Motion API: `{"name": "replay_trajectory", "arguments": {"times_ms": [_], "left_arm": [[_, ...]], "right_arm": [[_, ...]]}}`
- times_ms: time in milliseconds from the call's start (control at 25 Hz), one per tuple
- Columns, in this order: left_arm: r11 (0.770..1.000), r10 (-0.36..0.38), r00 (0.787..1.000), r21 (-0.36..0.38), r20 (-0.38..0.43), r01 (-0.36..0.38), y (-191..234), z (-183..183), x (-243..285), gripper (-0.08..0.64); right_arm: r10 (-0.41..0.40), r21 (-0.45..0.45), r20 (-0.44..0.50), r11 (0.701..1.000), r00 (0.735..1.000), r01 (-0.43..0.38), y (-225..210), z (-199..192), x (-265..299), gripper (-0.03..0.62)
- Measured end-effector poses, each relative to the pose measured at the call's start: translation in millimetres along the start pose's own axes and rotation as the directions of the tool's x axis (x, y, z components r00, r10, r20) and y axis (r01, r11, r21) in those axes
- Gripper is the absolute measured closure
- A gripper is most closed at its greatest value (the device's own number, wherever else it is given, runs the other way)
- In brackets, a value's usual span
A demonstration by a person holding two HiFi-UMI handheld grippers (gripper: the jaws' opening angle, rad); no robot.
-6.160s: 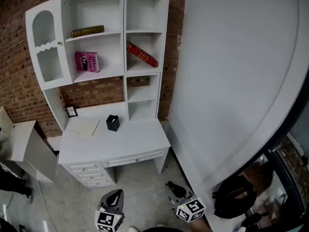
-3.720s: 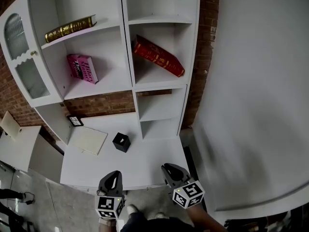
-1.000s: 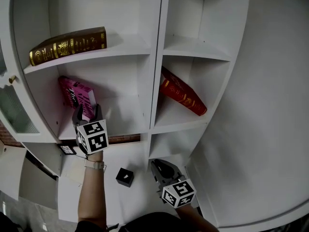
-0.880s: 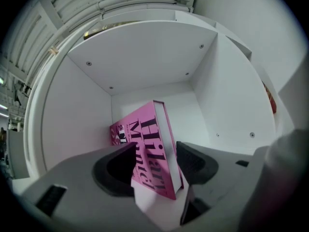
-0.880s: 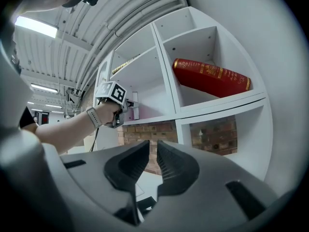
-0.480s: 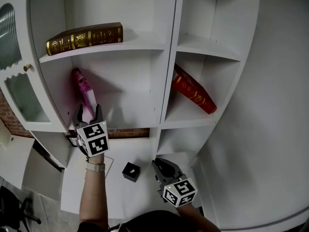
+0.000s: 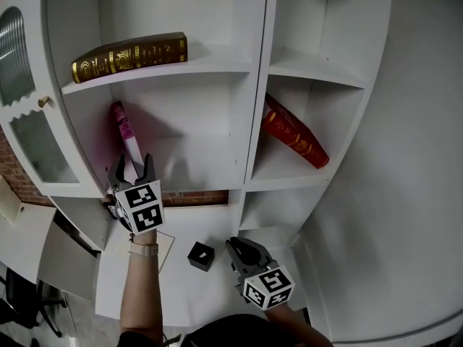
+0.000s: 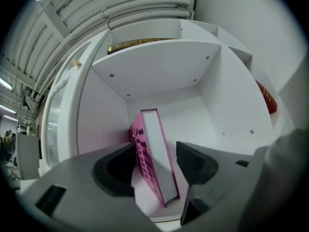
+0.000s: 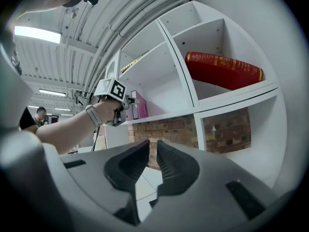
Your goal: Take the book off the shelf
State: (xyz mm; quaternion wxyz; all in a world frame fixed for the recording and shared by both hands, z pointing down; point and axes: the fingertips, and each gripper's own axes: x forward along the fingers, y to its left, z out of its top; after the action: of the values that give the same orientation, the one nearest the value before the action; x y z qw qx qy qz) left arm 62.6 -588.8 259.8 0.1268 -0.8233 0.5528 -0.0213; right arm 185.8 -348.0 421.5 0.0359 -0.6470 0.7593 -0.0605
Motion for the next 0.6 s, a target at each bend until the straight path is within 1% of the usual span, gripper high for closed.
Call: {"name": "replay_trajectory", "arguments": {"times_ms": [360,600], "left_arm": [[1.0,-0.002,1.0,-0.029,-0.006,0.002,1.1,3.8,30.0,0.308],[0.999,0.0,1.0,-0.042,-0.022,-0.001,14.2,0.1,40.8,0.308]], "right_arm": [[-0.054,0.001,0.007,0.999,0.999,0.054,-18.9,2.4,-2.0,0.535],[-0.06,0.006,0.016,0.998,0.998,0.06,-18.5,3.1,-0.7,0.535]]}}
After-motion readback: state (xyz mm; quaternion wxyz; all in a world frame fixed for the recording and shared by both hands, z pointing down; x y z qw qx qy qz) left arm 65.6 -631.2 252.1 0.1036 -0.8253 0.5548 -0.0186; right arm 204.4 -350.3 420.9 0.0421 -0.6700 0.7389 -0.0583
